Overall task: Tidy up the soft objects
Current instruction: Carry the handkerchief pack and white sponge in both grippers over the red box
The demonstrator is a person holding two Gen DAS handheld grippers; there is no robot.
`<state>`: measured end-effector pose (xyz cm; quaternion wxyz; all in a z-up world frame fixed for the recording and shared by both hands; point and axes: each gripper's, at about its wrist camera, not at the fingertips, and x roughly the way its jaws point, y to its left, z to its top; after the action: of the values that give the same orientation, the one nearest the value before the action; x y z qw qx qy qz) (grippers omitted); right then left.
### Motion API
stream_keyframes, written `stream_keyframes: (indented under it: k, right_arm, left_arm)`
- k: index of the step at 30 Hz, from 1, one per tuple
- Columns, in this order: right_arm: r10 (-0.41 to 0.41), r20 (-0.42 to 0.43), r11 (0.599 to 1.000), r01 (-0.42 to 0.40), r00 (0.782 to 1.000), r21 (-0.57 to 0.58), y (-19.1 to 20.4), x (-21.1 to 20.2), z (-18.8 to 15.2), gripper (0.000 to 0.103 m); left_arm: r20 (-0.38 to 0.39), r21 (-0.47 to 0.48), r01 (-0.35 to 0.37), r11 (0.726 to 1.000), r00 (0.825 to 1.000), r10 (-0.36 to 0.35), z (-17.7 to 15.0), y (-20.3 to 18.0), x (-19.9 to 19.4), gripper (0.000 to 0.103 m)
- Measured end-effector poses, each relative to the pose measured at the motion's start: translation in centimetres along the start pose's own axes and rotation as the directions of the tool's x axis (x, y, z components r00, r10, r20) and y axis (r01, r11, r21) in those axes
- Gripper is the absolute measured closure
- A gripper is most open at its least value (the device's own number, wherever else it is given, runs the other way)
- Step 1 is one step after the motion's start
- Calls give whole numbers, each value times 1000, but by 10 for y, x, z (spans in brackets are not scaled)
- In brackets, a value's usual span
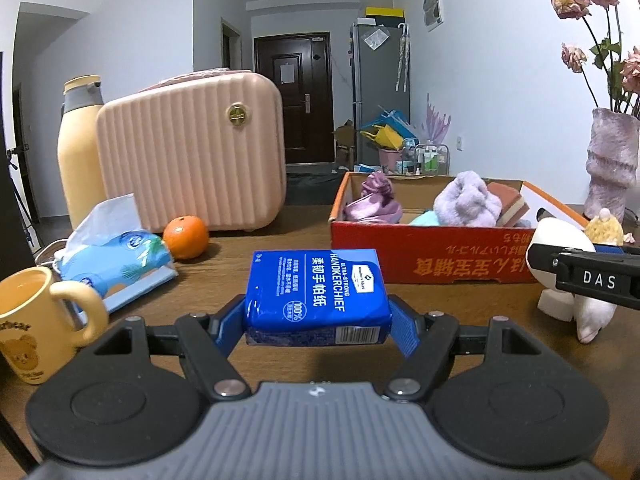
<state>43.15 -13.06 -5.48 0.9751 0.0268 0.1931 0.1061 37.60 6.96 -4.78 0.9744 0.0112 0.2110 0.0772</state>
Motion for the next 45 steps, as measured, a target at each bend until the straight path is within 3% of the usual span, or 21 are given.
stream_keyframes:
  k: [24, 45]
  right_arm:
    - [-30, 100, 998, 24, 995, 60, -47, 23, 28, 47]
    - [-51, 134, 998, 47, 990, 29, -64, 58, 46, 47]
  left_arm:
    - [49, -50, 72, 996, 996, -69, 41, -58, 51, 29]
    - [87, -62, 103, 993, 991, -97, 68, -81, 89, 29]
